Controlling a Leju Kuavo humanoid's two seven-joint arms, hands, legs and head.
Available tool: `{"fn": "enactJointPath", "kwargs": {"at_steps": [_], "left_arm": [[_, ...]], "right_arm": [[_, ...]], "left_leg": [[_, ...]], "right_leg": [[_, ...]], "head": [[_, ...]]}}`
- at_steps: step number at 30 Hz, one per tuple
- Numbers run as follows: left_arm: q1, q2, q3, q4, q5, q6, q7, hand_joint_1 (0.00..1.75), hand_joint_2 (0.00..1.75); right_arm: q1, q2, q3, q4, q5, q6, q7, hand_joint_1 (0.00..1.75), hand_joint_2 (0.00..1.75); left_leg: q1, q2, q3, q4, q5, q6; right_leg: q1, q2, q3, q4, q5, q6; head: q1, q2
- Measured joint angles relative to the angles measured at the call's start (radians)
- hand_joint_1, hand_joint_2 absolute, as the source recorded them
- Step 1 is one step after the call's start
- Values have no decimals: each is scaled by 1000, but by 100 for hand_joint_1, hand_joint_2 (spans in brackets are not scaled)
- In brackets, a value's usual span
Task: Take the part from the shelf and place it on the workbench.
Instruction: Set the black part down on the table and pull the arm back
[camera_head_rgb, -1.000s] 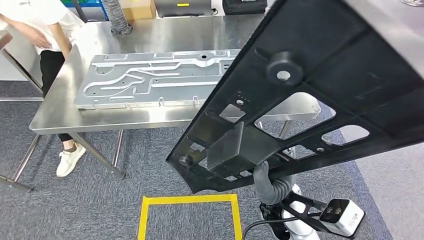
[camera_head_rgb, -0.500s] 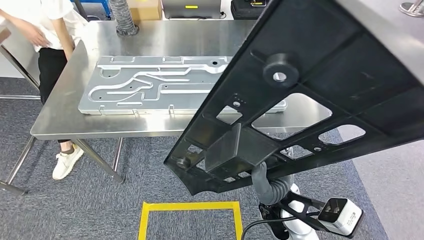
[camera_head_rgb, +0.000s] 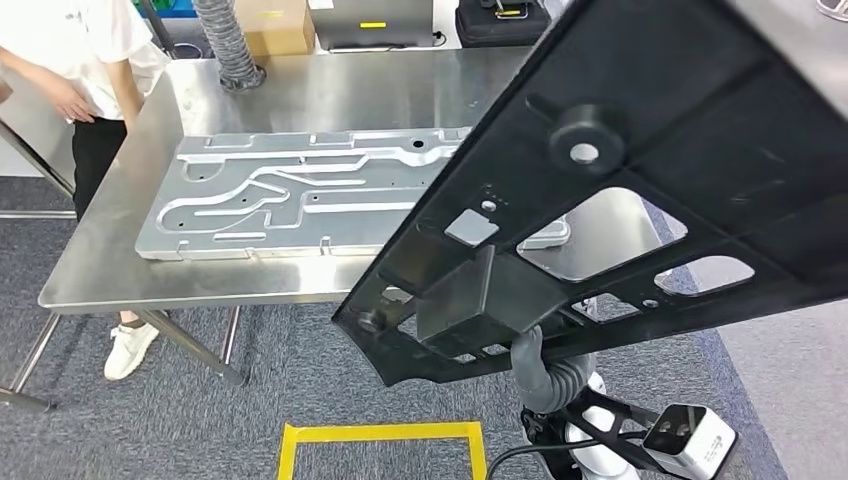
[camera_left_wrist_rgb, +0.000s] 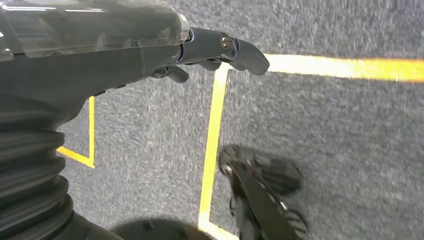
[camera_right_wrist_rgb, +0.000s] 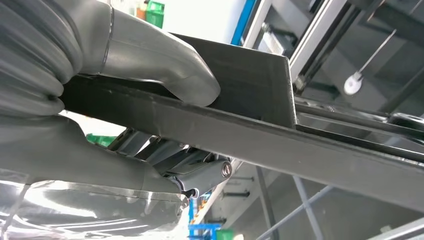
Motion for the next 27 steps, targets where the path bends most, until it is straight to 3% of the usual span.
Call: {"fn": "enactJointPath", "kwargs": {"at_steps": [1, 3, 4, 5, 9, 11, 14, 15, 16, 18, 20, 22, 24, 25, 27], "left_arm": [[2, 3, 1, 0, 0, 3, 1, 0, 175], [3, 9, 3, 0, 0, 5, 2, 0, 175], [3, 11, 4, 0, 0, 5, 2, 0, 175], [4, 12, 5, 0, 1, 4, 1, 0, 175], [5, 12, 10, 0, 2, 0, -4, 0, 175], [1, 12, 11, 0, 0, -2, -8, 0, 175], [-3, 13, 12, 0, -1, -7, -18, 0, 175], [-2, 13, 13, 0, -1, -8, -22, 0, 175], [-2, 13, 14, 0, -1, -9, -24, 0, 175], [0, 13, 18, 0, 1, -12, -28, 0, 175], [-2, 12, 20, 0, 1, -16, -31, 0, 175], [-3, 13, 21, 0, -4, -21, -35, 0, 175], [-2, 17, 21, 0, -11, -29, -39, 0, 175], [-3, 19, 21, 0, -16, -34, -41, 0, 175], [-10, 22, 21, 0, -23, -41, -43, 0, 175]], "right_arm": [[5, 0, -1, -2, 2, -2, 0, 175, 175], [12, -1, -2, -9, 12, -12, 0, 175, 175], [14, -1, -2, -13, 17, -19, -1, 175, 175], [16, -2, -3, -15, 24, -27, -1, 175, 175], [7, -11, -14, -23, 26, -79, 3, 175, 175], [-30, -23, -40, -18, 4, -107, 8, 175, 175], [-76, -50, -133, 20, -1, -133, 4, 175, 175], [-90, -59, -177, 42, 21, -151, 4, 175, 175], [-108, -66, -220, 65, 56, -178, 6, 175, 175], [-166, -85, -313, 119, 212, -305, 41, 175, 175], [-257, -116, -393, 204, 430, -472, 110, 175, 175], [-350, -161, -446, 305, 625, -593, 179, 175, 175], [-439, -203, -465, 406, 815, -664, 237, 175, 175], [-488, -220, -464, 459, 910, -686, 260, 175, 175], [-575, -242, -446, 561, 1064, -700, 294, 175, 175]], "left_leg": [[2, 0, 4, -38, 32, -1], [3, 1, 36, -166, 126, 1], [2, 2, 50, -214, 152, 6], [0, 2, 58, -241, 169, 13], [0, 1, 73, -252, 166, 42], [1, 1, 83, -255, 162, 51], [-2, 0, 96, -255, 150, 60], [-4, -2, 102, -255, 145, 62], [-6, -5, 110, -255, 140, 62], [-9, -7, 125, -255, 129, 61], [-12, -7, 129, -257, 122, 57], [-14, -6, 128, -255, 123, 47], [-16, -4, 129, -244, 118, 37], [-17, -3, 119, -222, 105, 33], [-14, -2, 64, -119, 56, 26]], "right_leg": [[-1, 1, 12, 0, -9, 2], [-2, 2, 37, 1, -28, 10], [-1, 2, 44, 2, -36, 16], [0, 2, 49, 3, -43, 22], [0, 2, 47, 30, -60, 43], [-2, 0, -5, 121, -89, 52], [-3, 0, -124, 286, -143, 58], [-3, 0, -143, 294, -135, 57], [-2, 0, -145, 267, -105, 53], [4, 0, -113, 138, -6, 38], [13, -1, -88, 37, 47, 24], [19, -3, -84, 14, 51, 18], [12, -4, -73, 3, 62, 12], [7, -4, -67, -1, 62, 10], [2, -3, -60, -5, 61, 5]], "head": [[0, 0], [0, 0], [0, 0], [0, 0], [0, 0], [0, 0], [0, 0], [0, 0], [0, 0], [0, 0], [0, 0], [0, 0], [0, 0], [0, 0], [0, 0]]}}
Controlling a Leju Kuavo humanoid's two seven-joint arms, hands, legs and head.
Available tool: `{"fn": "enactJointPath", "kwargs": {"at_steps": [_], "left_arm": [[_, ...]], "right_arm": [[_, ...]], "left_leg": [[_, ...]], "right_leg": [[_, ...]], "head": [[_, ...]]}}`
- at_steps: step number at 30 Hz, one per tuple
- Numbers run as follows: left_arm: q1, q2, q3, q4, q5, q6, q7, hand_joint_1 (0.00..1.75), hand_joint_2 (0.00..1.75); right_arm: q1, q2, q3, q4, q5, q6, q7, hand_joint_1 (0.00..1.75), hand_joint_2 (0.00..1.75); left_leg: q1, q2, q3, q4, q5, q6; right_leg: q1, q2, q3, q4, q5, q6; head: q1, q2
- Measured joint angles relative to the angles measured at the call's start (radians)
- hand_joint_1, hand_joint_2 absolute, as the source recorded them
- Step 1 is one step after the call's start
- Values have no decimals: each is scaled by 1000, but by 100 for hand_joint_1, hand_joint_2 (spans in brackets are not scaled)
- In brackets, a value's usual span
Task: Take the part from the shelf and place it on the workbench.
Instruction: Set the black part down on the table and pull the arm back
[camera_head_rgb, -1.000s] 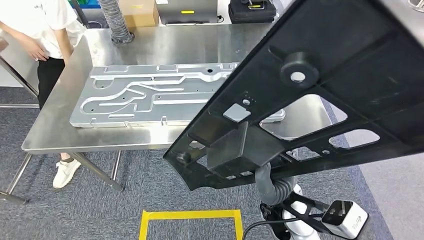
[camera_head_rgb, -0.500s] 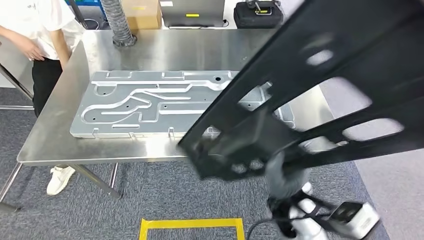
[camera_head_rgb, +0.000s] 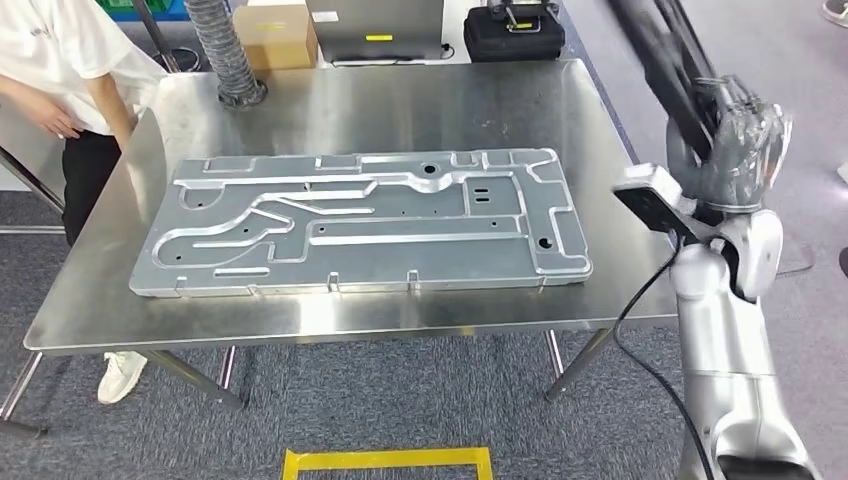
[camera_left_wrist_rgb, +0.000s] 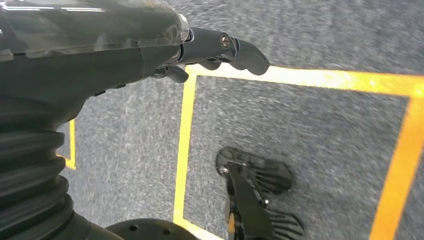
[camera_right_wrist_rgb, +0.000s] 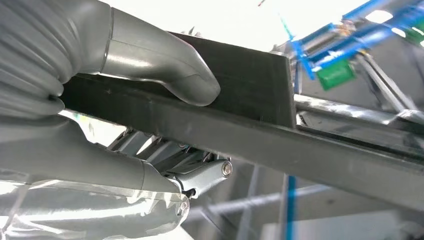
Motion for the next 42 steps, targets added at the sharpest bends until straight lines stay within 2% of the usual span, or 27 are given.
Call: {"fn": "enactJointPath", "kwargs": {"at_steps": [2, 3, 4, 6, 7, 9, 11, 13, 14, 16, 17, 18, 19, 20, 21, 23, 24, 28, 30, 32, 33, 34, 35, 37, 38, 39, 42], "left_arm": [[-3, 1, 0, 0, -7, -6, 0, 0, 175], [-3, 2, 0, 0, -10, -8, 0, 0, 175], [-2, 3, 0, 0, -13, -11, 0, 0, 175], [-4, 5, 0, 0, -18, -14, 0, 0, 175], [-6, 6, -1, 0, -19, -14, 0, 0, 175], [-11, 8, -1, 0, -20, -15, -2, 0, 175], [-12, 9, -1, 0, -21, -17, -3, 0, 175], [-11, 8, -1, 0, -22, -19, -6, 0, 175], [-13, 8, -1, 0, -23, -20, -7, 0, 175], [-14, 8, -2, 0, -26, -23, -10, 0, 175], [-14, 8, -2, 0, -28, -24, -11, 0, 175], [-13, 8, -2, 0, -29, -25, -12, 0, 175], [-12, 8, -2, 0, -31, -25, -12, 0, 175], [-10, 8, -2, 0, -32, -25, -12, 0, 175], [-10, 8, -3, 0, -33, -26, -13, 0, 175], [-9, 8, -3, 0, -37, -28, -17, 0, 175], [-9, 8, -3, 0, -38, -29, -21, 0, 175], [-6, 9, -4, 0, -40, -33, -32, 0, 175], [-4, 9, -4, 0, -41, -36, -35, 0, 175], [-4, 9, -4, 0, -43, -39, -42, 0, 175], [-3, 9, -4, 0, -45, -40, -47, 0, 175], [-2, 9, -5, 0, -47, -42, -52, 0, 175], [-1, 9, -6, 0, -49, -44, -58, 0, 175], [0, 10, -8, 0, -50, -48, -71, 0, 175], [-1, 10, -9, 0, -48, -48, -78, 0, 175], [-2, 10, -10, 0, -46, -45, -82, 0, 175], [-1, 10, -10, 0, -41, -19, -80, 0, 175]], "right_arm": [[-65, -10, 37, 94, 119, 2, 24, 175, 175], [-93, -10, 64, 143, 179, 7, 34, 175, 175], [-124, -8, 97, 195, 242, 14, 40, 175, 175], [-181, 4, 178, 303, 354, 27, 47, 175, 175], [-207, 16, 219, 355, 390, 29, 49, 175, 175], [-243, 45, 291, 451, 428, 30, 50, 175, 175], [-268, 79, 350, 538, 447, 36, 38, 175, 175], [-282, 112, 403, 609, 460, 43, 22, 175, 175], [-287, 128, 428, 643, 464, 48, 13, 175, 175], [-291, 156, 471, 704, 467, 64, -5, 175, 175], [-289, 168, 489, 732, 467, 71, -12, 175, 175], [-285, 177, 503, 756, 467, 75, -17, 175, 175], [-282, 185, 516, 776, 467, 79, -20, 175, 175], [-281, 192, 526, 793, 465, 81, -22, 175, 175], [-282, 199, 534, 807, 461, 84, -23, 175, 175], [-284, 208, 544, 831, 445, 88, -25, 175, 175], [-282, 212, 547, 842, 436, 89, -26, 175, 175], [-272, 216, 555, 876, 416, 90, -28, 175, 175], [-271, 217, 556, 887, 406, 90, -28, 175, 175], [-265, 218, 556, 897, 391, 90, -26, 175, 175], [-259, 218, 556, 903, 384, 89, -24, 175, 175], [-251, 218, 556, 909, 378, 86, -22, 131, 131], [-244, 217, 556, 913, 372, 81, -19, 87, 87], [-234, 215, 554, 921, 361, 70, -16, 0, 0], [-230, 214, 553, 925, 355, 64, -15, 0, 0], [-226, 212, 551, 928, 351, 59, -15, 0, 0], [-211, 208, 542, 935, 334, 42, -22, 0, 0]], "left_leg": [[4, 0, -73, 116, -42, -8], [5, 0, -94, 137, -39, -12], [5, 1, -97, 118, -14, -15], [5, 2, -57, -10, 78, -13], [3, 4, -33, -79, 110, -8], [-2, 6, -10, -148, 135, 6], [-2, 5, -7, -156, 139, 17], [5, 4, -1, -166, 148, 24], [9, 4, 2, -170, 150, 27], [10, 3, 4, -171, 149, 31], [10, 2, 4, -171, 147, 31], [11, 1, 4, -169, 146, 30], [11, 0, 5, -167, 143, 29], [12, -1, 6, -164, 139, 26], [13, -1, 6, -160, 135, 22], [11, -2, 5, -150, 126, 12], [10, -2, 5, -148, 123, 7], [13, 0, 3, -134, 105, -13], [14, 2, -31, -53, 56, -20], [14, 2, -95, 83, -3, -23], [15, 2, -119, 129, -14, -25], [15, 2, -126, 139, -6, -26], [15, 3, -110, 103, 23, -25], [16, 3, -42, -37, 91, -22], [15, 2, -13, -95, 111, -18], [14, 1, 3, -128, 118, -13], [13, 1, 8, -142, 118, 5]], "right_leg": [[1, 0, 2, 0, -4, -3], [1, 1, 4, 1, -6, -3], [1, 2, 7, 1, -8, -3], [2, 4, 15, 2, -14, -1], [3, 5, 17, 3, -16, 1], [5, 4, 14, 3, -17, 7], [8, 3, 11, 2, -17, 17], [8, 2, 5, 21, -34, 27], [7, 1, -13, 61, -57, 32], [-1, 1, -79, 195, -119, 41], [-6, 1, -114, 261, -141, 45], [-10, 1, -136, 296, -144, 49], [-13, 0, -138, 291, -128, 51], [-16, 0, -120, 246, -95, 52], [-18, -1, -89, 175, -56, 52], [-15, -2, -33, 54, -11, 46], [-12, -1, -20, 27, -7, 42], [-10, -1, -10, 11, -10, 19], [-11, -1, -3, 5, -9, 8], [-8, -1, 0, 5, -12, 2], [-7, -1, 2, 6, -14, 1], [-6, 0, 4, 6, -15, 1], [-5, 1, 7, 7, -18, 2], [-4, 3, 13, 11, -24, 8], [-3, 4, 14, 14, -27, 12], [-1, 5, 14, 16, -28, 17], [-1, 6, 13, 15, -28, 32]], "head": [[0, 0], [0, 0], [0, 0], [0, 0], [0, 0], [0, 0], [0, 0], [0, 0], [0, 0], [0, 0], [0, 0], [0, 0], [0, 0], [0, 0], [0, 0], [0, 0], [0, 0], [0, 0], [0, 0], [0, 0], [0, 0], [0, 0], [0, 0], [0, 0], [0, 0], [0, 0], [0, 0]]}}
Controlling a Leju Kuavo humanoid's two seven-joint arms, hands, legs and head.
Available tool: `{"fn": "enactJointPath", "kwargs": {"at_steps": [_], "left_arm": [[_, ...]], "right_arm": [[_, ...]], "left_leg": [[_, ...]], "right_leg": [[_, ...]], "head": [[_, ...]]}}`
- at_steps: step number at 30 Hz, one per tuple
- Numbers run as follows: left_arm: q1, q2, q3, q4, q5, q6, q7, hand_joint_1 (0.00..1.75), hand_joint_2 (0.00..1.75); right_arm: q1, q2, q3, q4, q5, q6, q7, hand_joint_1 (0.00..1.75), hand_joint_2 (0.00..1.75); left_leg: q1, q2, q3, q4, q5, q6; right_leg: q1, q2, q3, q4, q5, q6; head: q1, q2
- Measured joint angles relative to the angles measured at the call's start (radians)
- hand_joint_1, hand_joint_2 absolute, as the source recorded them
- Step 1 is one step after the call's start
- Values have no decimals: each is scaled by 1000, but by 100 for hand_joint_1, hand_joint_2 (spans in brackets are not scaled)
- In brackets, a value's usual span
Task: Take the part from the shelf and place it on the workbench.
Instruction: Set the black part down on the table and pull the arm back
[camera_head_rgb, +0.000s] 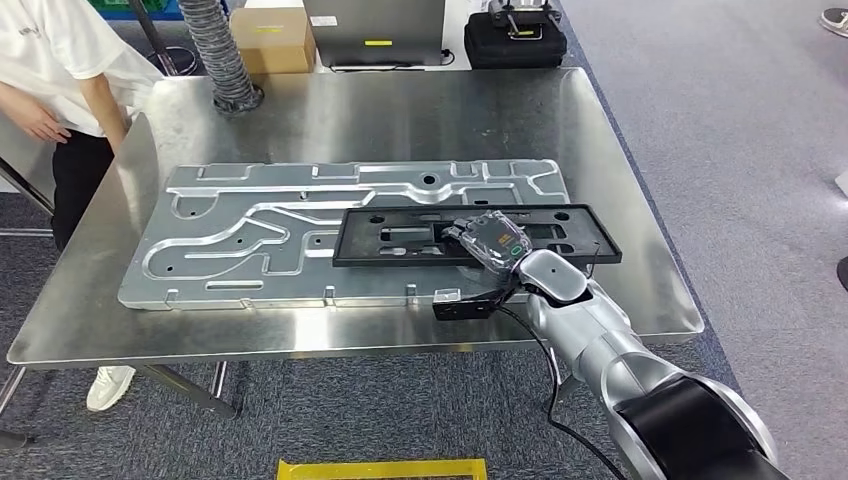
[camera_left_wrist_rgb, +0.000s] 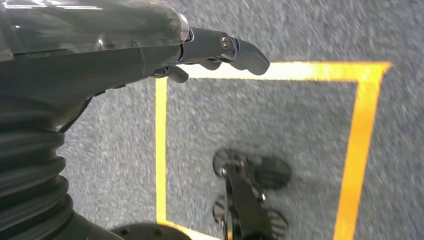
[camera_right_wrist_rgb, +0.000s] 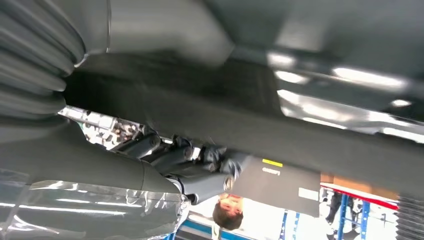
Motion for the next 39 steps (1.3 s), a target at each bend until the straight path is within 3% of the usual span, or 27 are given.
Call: {"fn": "enactJointPath", "kwargs": {"at_steps": [2, 4, 6, 7, 8, 11, 13, 16, 18, 20, 21, 22, 23, 26, 28, 30, 32, 34, 36, 37, 38, 39], "left_arm": [[0, 0, 0, 0, 0, 12, 3, 0, 87], [-1, 0, 0, 0, -1, 15, 3, 0, 0], [-1, 0, 0, 0, -3, 21, 5, 0, 0], [-1, 0, 0, 0, -5, 24, 7, 0, 0], [-1, 0, 0, 0, -7, 26, 10, 0, 0], [-2, -1, 0, 0, -11, 28, 16, 0, 0], [-3, -2, 0, 0, -13, 30, 17, 0, 0], [-3, -3, -1, 0, -16, 31, 18, 0, 0], [-4, -4, -1, 0, -18, 29, 18, 0, 0], [-3, -5, -1, 0, -19, 28, 18, 0, 0], [-2, -5, -1, 0, -19, 28, 18, 0, 0], [-1, -6, -1, 0, -19, 28, 18, 0, 0], [-1, -6, -1, 0, -19, 28, 19, 0, 0], [-3, -5, -1, 0, -12, 27, 17, 0, 0], [-4, -7, 1, 0, 3, 25, 8, 0, 0], [0, -8, 9, 0, 25, 23, -3, 0, 0], [7, -13, 20, 0, 48, 21, -14, 0, 0], [13, -18, 33, 0, 60, 18, -20, 0, 0], [17, -20, 42, 0, 61, 13, -19, 0, 0], [19, -22, 44, 0, 60, 9, -17, 0, 0], [19, -23, 45, 0, 57, 5, -15, 0, 0], [19, -24, 46, 0, 54, 1, -14, 0, 0]], "right_arm": [[6, -3, -7, 3, -9, -12, -6, 0, 0], [11, -6, -12, 5, -14, -21, -12, 0, 0], [22, -7, -17, 8, -23, -26, -23, 0, 0], [28, -7, -20, 10, -33, -29, -35, 0, 0], [32, -7, -24, 10, -48, -32, -52, 0, 0], [33, -3, -55, -1, -139, -40, -145, 0, 0], [39, 5, -87, -28, -241, -23, -224, 0, 0], [63, 12, -114, -115, -422, 28, -272, 0, 0], [81, 9, -113, -201, -570, 59, -273, 0, 0], [110, -3, -105, -312, -729, 93, -274, 0, 0], [128, -12, -101, -371, -793, 110, -274, 0, 0], [146, -24, -99, -431, -844, 126, -274, 0, 0], [159, -34, -99, -483, -875, 138, -274, 0, 0], [195, -68, -104, -640, -1006, 172, -274, 0, 0], [238, -103, -141, -789, -1131, 191, -274, 0, 0], [296, -147, -237, -936, -1175, 169, -273, 0, 0], [371, -199, -396, -1047, -1113, 106, -267, 0, 0], [481, -244, -582, -1096, -1009, 49, -262, 0, 0], [612, -265, -741, -1103, -935, 12, -264, 0, 0], [675, -269, -810, -1099, -910, -15, -267, 0, 0], [735, -266, -869, -1089, -887, -46, -270, 0, 0], [789, -260, -925, -1075, -866, -78, -272, 0, 0]], "left_leg": [[3, 1, 2, -7, 5, 13], [3, 2, 3, -10, 7, 19], [3, 2, 3, -9, 6, 21], [3, 1, 3, -8, 6, 21], [3, 1, 3, -6, 5, 21], [1, -1, 3, 0, 1, 14], [0, 0, 1, 2, -1, 5], [-1, 0, 2, 1, -6, -11], [0, 1, -22, 60, -47, -20], [2, 1, -79, 191, -114, -26], [3, 1, -105, 249, -134, -29], [3, 2, -118, 276, -135, -31], [4, 2, -113, 264, -117, -32], [6, 2, -23, 81, -24, -27], [3, 0, 10, 12, -10, -16], [0, -6, 11, 8, -13, -2], [2, -13, 15, 2, -10, 14], [4, -17, 18, -2, -6, 27], [2, -20, 16, -2, -6, 33], [0, -21, 13, -1, -5, 34], [-3, -21, 11, 0, -5, 34], [-7, -21, 9, 1, -5, 35]], "right_leg": [[-2, -1, -14, 35, -27, 10], [-4, -2, -65, 148, -87, 17], [-7, -2, -123, 269, -130, 22], [-8, -2, -133, 288, -127, 23], [-9, -2, -123, 265, -105, 21], [-6, -3, -29, 67, -16, 8], [0, -2, -1, 5, -2, 1], [-1, -2, 2, -4, 2, -12], [-7, -4, 7, -14, 7, -23], [-7, -5, 9, -15, 7, -28], [-7, -6, 9, -15, 6, -28], [-6, -7, 9, -14, 6, -28], [-6, -6, 10, -14, 5, -27], [-5, -2, 12, -8, 0, -18], [-2, -3, 9, -3, -3, -6], [-1, -8, 9, -3, -4, 6], [-5, -12, 11, 10, -21, 21], [-7, -10, -20, 92, -76, 31], [-9, -8, -78, 217, -140, 36], [-9, -8, -96, 254, -154, 37], [-10, -8, -96, 257, -150, 36], [-10, -8, -74, 221, -129, 33]], "head": [[0, 0], [0, 0], [0, 0], [0, 0], [0, 0], [0, 0], [0, 0], [0, 0], [0, 0], [0, 0], [0, 0], [0, 0], [0, 0], [0, 0], [0, 0], [0, 0], [0, 0], [0, 0], [0, 0], [0, 0], [0, 0], [0, 0]]}}
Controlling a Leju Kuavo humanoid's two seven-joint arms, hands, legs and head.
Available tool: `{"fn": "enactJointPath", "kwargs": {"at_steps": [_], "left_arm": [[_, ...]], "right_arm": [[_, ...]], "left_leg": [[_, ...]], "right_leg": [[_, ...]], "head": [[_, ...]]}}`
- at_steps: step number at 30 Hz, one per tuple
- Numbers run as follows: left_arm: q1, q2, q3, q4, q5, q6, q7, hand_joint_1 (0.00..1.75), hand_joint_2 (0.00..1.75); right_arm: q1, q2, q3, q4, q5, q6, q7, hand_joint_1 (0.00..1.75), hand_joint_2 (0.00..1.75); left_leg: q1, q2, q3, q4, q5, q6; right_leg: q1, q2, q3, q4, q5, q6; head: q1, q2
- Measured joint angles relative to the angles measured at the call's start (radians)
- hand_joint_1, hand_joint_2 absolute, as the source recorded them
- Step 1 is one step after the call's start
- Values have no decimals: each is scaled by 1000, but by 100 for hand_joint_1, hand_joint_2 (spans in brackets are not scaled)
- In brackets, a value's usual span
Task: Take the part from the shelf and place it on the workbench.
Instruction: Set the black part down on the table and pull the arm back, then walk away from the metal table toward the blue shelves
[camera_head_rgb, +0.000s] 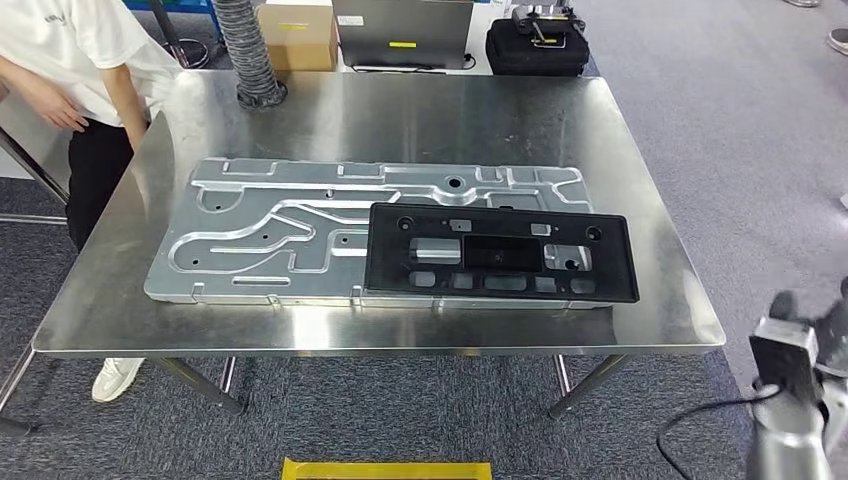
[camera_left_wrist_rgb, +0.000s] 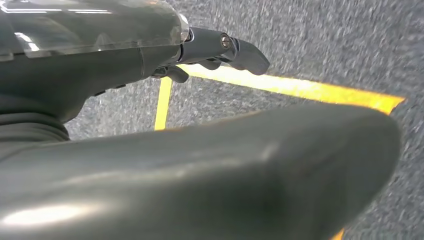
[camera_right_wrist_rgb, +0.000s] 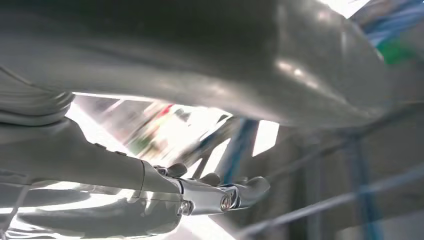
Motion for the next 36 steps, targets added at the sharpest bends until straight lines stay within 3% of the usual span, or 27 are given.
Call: {"fn": "enactJointPath", "kwargs": {"at_steps": [2, 4, 6, 8, 10, 12, 13, 14, 15, 17, 19, 20, 23, 24, 25, 27, 28, 29, 30, 31, 32, 34, 35, 36], "left_arm": [[-2, -3, 0, 0, -6, -7, 1, 0, 0], [-4, -6, 0, 0, -11, -12, -4, 0, 0], [-7, -7, 0, 0, -15, -18, -14, 0, 0], [-10, -7, 0, 0, -19, -23, -22, 0, 0], [-11, -6, 0, 0, -20, -26, -25, 0, 0], [-12, -6, 0, 0, -19, -27, -25, 0, 0], [-13, -6, 0, 0, -18, -27, -24, 0, 0], [-13, -6, 0, 0, -16, -26, -22, 0, 0], [-14, -6, 0, 0, -15, -25, -20, 0, 0], [-18, -6, 0, 0, -13, -24, -15, 0, 0], [-23, -7, 0, 0, -12, -23, -13, 0, 0], [-24, -7, 0, 0, -12, -22, -12, 0, 0], [-22, -11, 0, 0, -17, -22, -8, 0, 0], [-21, -12, 0, 1, -20, -22, -7, 0, 0], [-21, -13, 0, 1, -22, -22, -6, 0, 0], [-20, -13, 0, 1, -27, -24, -6, 0, 0], [-20, -13, 0, 1, -29, -24, -5, 0, 0], [-20, -13, 0, 1, -32, -25, -5, 0, 0], [-20, -13, 0, 1, -34, -25, -5, 0, 0], [-20, -13, 0, 1, -36, -25, -5, 0, 0], [-21, -13, -1, 1, -37, -26, -5, 0, 0], [-21, -14, -2, 1, -40, -27, -6, 0, 0], [-21, -15, -3, 1, -42, -28, -6, 0, 0], [-22, -16, -4, 1, -43, -30, -5, 0, 0]], "right_arm": [[82, 15, -100, 30, 41, -46, -1, 0, 0], [130, 32, -170, 53, 89, -68, -1, 0, 0], [157, 56, -228, 87, 166, -86, -1, 0, 0], [172, 87, -282, 125, 249, -104, -1, 0, 0], [177, 111, -317, 156, 302, -116, -1, 0, 0], [177, 126, -341, 187, 330, -122, -1, 0, 0], [176, 133, -352, 203, 344, -124, -1, 0, 0], [175, 139, -362, 218, 355, -125, -1, 0, 0], [173, 143, -372, 233, 365, -125, -1, 0, 0], [169, 149, -389, 261, 380, -126, -1, 0, 0], [164, 154, -406, 293, 405, -128, -1, 0, 0], [159, 156, -415, 313, 419, -129, -1, 0, 0], [152, 164, -446, 394, 471, -127, 0, 0, 0], [151, 167, -456, 428, 488, -127, 0, 0, 0], [148, 169, -466, 465, 502, -130, 0, 0, 0], [137, 170, -485, 558, 526, -140, 0, 0, 0], [132, 171, -493, 607, 537, -145, 1, 0, 0], [127, 172, -500, 654, 550, -149, 6, 0, 0], [122, 172, -507, 703, 568, -149, 20, 0, 0], [114, 171, -513, 756, 589, -149, 43, 0, 0], [107, 170, -519, 811, 615, -147, 75, 0, 0], [92, 172, -523, 908, 665, -138, 151, 0, 0], [86, 173, -523, 949, 687, -128, 191, 0, 0], [81, 175, -523, 984, 708, -110, 234, 0, 0]], "left_leg": [[-6, 3, -1, 1, 0, 0], [-11, 8, -1, 1, 2, -5], [-11, 13, -1, 0, 6, -15], [-10, 16, -3, 10, -6, -27], [-9, 18, -25, 79, -73, -37], [-6, 19, -59, 201, -164, -46], [-4, 19, -65, 246, -192, -49], [-3, 20, -55, 258, -199, -50], [-3, 20, -25, 232, -190, -51], [-3, 20, 79, 87, -150, -45], [-8, 19, 150, -28, -121, -32], [-11, 19, 159, -48, -115, -25], [-14, 21, 144, -46, -86, -6], [-12, 23, 134, -48, -73, -1], [-9, 25, 120, -50, -60, 3], [-8, 29, 93, -50, -38, 9], [-8, 30, 79, -48, -28, 10], [-9, 30, 65, -46, -18, 8], [-10, 31, 51, -42, -10, 6], [-10, 31, 36, -36, -2, 3], [-9, 31, 23, -29, 4, -1], [-10, 31, 3, -17, 15, -11], [-11, 32, -1, -14, 20, -16], [-11, 33, -4, -13, 26, -23]], "right_leg": [[3, -1, 79, -134, 53, -11], [9, -1, 125, -219, 84, -22], [15, 1, 126, -230, 96, -30], [10, -1, 123, -238, 108, -41], [3, -4, 112, -245, 124, -53], [4, -5, 91, -245, 139, -58], [5, -5, 79, -244, 148, -58], [5, -5, 67, -243, 156, -57], [5, -5, 56, -241, 164, -55], [4, -5, 36, -236, 182, -49], [7, -5, 26, -234, 198, -39], [7, -5, 25, -235, 206, -33], [3, -3, 21, -244, 223, -15], [1, -2, 14, -234, 204, -10], [0, -1, 1, -203, 163, -6], [-3, -1, -27, -84, 49, 2], [-5, -1, -36, -18, 12, 6], [-7, -1, -34, 27, 2, 8], [-8, -1, -17, 41, 14, 9], [-9, -1, 19, 14, 39, 9], [-10, -1, 73, -45, 58, 7], [-7, 0, 179, -188, 55, -3], [-4, 0, 207, -232, 45, -9], [1, 1, 216, -252, 37, -16]], "head": [[0, 0], [0, 0], [0, 0], [0, 0], [0, 0], [0, 0], [0, 0], [0, 0], [0, 0], [0, 0], [0, 0], [0, 0], [0, 0], [0, 0], [0, 0], [0, 0], [0, 0], [0, 0], [0, 0], [0, 0], [0, 0], [0, 0], [0, 0], [0, 0]]}}
